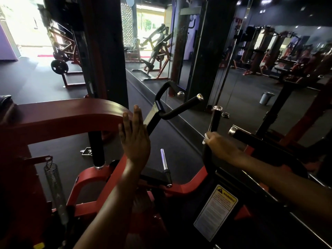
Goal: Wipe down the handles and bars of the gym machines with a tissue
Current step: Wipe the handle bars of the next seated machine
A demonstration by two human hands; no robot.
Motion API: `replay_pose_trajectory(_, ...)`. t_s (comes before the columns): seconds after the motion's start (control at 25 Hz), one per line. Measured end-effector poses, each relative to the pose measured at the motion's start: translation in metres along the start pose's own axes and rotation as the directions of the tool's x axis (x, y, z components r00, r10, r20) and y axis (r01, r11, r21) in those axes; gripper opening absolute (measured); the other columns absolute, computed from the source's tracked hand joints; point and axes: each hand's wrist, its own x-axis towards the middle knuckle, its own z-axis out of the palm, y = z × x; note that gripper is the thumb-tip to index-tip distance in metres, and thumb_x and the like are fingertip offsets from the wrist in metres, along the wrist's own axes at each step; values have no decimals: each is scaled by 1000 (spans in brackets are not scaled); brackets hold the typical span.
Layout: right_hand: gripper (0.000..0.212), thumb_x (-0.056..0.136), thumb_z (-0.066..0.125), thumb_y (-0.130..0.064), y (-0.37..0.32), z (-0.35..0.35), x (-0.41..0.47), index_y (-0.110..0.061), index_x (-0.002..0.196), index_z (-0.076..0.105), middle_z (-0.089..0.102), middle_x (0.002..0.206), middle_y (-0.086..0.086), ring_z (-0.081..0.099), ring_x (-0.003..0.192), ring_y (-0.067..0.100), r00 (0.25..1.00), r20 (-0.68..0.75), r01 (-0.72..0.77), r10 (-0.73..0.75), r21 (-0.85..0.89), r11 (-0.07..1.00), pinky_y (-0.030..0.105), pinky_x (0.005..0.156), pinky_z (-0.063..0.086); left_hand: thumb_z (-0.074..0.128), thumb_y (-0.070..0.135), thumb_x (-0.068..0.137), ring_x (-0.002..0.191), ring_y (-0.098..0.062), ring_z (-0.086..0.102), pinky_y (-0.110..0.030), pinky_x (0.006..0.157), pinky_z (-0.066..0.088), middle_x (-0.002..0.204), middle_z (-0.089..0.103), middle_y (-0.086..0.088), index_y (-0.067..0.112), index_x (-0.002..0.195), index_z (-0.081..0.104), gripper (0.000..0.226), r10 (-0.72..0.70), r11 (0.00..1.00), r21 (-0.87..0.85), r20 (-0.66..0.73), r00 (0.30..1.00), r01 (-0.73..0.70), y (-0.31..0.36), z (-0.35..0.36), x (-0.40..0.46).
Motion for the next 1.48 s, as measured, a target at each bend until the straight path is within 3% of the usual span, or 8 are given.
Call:
replay_pose_trajectory(0.24,24,95,47,-10,51,-37,54,4,113,55,49,120,19,51,110,33,937,-224,-266,267,36,963,42,93,46,25,24,104,148,-19,-13,-39,119,-9,161,10,1,19,154,17,51,0,997,-77,37,999,3,0,-4,-3)
replay_pose_trajectory(0.52,19,94,43,-7,-20,-13,-10,-4,99,61,52,112,9,52,101,22,945,135,320,-299,-181,930,21,74,38,22,29,105,148,-19,-13,-38,119,-11,161,-12,8,19,154,14,51,0,993,-119,0,1000,0,-2,3,-7)
replay_pose_trajectory(0.68,10,89,56,-6,39,-32,47,-1,95,64,54,118,14,45,115,29,976,-153,-175,155,-123,977,33,86,47,25,30,104,148,-22,-10,-39,120,-5,162,-9,4,13,152,21,51,-8,988,-155,-29,1000,4,-3,9,-21)
replay_pose_trajectory(0.84,8,76,64,7,7,-17,31,1,81,66,59,95,12,57,96,27,999,-13,-51,49,-234,971,28,66,52,23,31,105,149,-22,-9,-39,120,-3,161,-12,1,13,153,12,53,-6,981,-195,-43,999,-3,-5,14,-26)
replay_pose_trajectory(0.92,15,61,72,10,-18,3,-6,-2,63,63,59,79,11,62,74,24,993,-85,68,-76,-88,994,25,48,49,21,33,105,148,-21,-10,-39,121,-1,161,-15,-1,14,154,0,56,-10,978,-207,-47,999,0,-6,17,-29)
replay_pose_trajectory(1.08,13,88,55,-6,-23,10,-34,-4,95,66,55,106,8,60,96,23,974,93,204,-207,44,978,28,78,50,26,34,105,149,-24,-6,-46,118,13,161,-14,-3,14,154,-3,60,24,960,-276,-58,998,-39,-12,29,-43)
replay_pose_trajectory(1.28,5,87,57,-2,-6,-1,9,0,87,62,54,94,11,56,87,25,958,-181,-195,221,154,969,33,71,48,29,36,105,148,-25,-11,-46,119,9,160,-19,-4,13,153,-7,64,4,971,-238,-54,999,-17,-9,34,-41)
replay_pose_trajectory(1.48,16,81,63,5,-44,36,-72,-4,93,66,59,99,8,62,86,18,997,-49,65,-54,249,966,27,74,56,29,34,104,147,-26,-14,-45,119,7,159,-21,-5,12,152,-9,65,-4,977,-211,-85,996,-14,-8,38,-42)
